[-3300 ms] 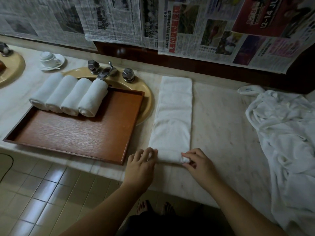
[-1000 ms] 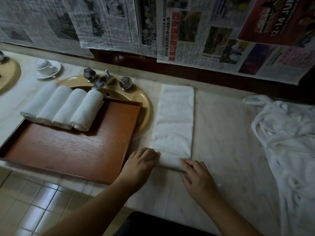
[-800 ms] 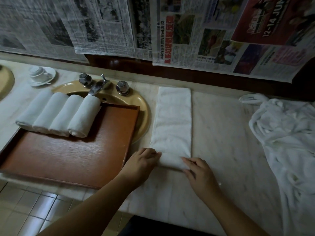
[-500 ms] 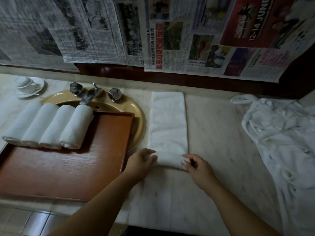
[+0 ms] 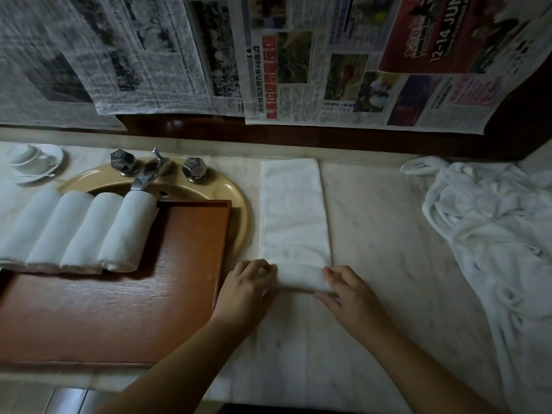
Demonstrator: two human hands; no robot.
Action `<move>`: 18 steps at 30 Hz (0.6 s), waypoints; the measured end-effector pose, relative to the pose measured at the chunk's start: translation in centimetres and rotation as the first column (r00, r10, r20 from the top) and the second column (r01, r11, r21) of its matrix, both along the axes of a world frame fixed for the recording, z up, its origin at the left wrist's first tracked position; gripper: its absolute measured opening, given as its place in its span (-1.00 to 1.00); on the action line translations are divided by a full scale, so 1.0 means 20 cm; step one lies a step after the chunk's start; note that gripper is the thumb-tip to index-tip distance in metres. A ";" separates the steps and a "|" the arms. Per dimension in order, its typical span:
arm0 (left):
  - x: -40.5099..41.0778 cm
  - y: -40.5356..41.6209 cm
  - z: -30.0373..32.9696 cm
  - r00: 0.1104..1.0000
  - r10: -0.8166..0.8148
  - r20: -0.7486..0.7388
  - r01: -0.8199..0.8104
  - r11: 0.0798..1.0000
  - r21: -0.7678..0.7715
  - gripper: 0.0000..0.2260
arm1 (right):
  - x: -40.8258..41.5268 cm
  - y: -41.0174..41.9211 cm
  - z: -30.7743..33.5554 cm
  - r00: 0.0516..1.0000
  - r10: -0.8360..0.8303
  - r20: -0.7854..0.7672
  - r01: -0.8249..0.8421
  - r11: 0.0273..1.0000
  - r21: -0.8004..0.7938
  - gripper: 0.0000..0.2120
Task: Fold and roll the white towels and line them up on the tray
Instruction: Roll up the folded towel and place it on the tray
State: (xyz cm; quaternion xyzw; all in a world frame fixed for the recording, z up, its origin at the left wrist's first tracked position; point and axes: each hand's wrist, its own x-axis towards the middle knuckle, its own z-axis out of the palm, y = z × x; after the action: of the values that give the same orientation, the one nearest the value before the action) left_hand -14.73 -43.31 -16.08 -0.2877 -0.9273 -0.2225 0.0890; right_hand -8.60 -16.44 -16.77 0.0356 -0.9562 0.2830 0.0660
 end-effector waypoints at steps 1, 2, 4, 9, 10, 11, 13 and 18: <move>-0.01 -0.01 0.00 1.000 0.007 0.023 -0.007 1.000 -0.018 -0.63 | 0.01 0.00 -0.01 1.000 0.006 -0.002 -0.006 0.999 0.045 -0.50; -0.02 -0.02 0.01 0.998 0.023 0.060 -0.023 1.000 -0.013 -0.59 | 0.00 0.00 -0.02 1.000 -0.003 0.000 0.003 0.998 0.069 -0.46; -0.06 -0.02 0.02 0.983 0.039 0.180 -0.043 0.999 0.020 -0.59 | -0.02 0.01 0.00 1.000 -0.013 0.018 0.012 0.998 0.066 -0.49; -0.13 -0.02 0.08 0.919 0.010 0.393 0.004 0.999 -0.036 -0.60 | -0.05 0.07 0.04 0.987 0.031 0.156 -0.028 0.999 -0.021 -0.57; -0.12 -0.01 0.10 0.910 0.016 0.414 0.013 0.998 -0.066 -0.60 | -0.04 0.08 0.04 0.981 0.034 0.189 -0.026 0.999 -0.046 -0.58; -0.11 0.00 0.12 0.900 0.028 0.435 0.018 0.995 -0.102 -0.59 | -0.04 0.09 0.04 0.974 0.029 0.224 -0.013 0.997 -0.072 -0.59; -0.09 0.03 0.14 0.863 0.071 0.501 0.002 0.990 -0.144 -0.60 | -0.05 0.09 0.04 0.955 0.000 0.298 0.036 0.993 -0.115 -0.62; -0.07 0.09 0.17 0.571 0.231 0.788 -0.482 0.871 0.094 -0.70 | -0.14 0.08 0.06 0.879 -0.095 0.466 0.195 0.966 -0.170 -0.78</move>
State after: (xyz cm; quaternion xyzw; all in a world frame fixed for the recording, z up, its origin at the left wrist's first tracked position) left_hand -16.16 -41.43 -12.71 0.0440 -0.8719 -0.4357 -0.2189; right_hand -11.38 -14.78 -15.54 -0.1108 -0.9092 0.3780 -0.1347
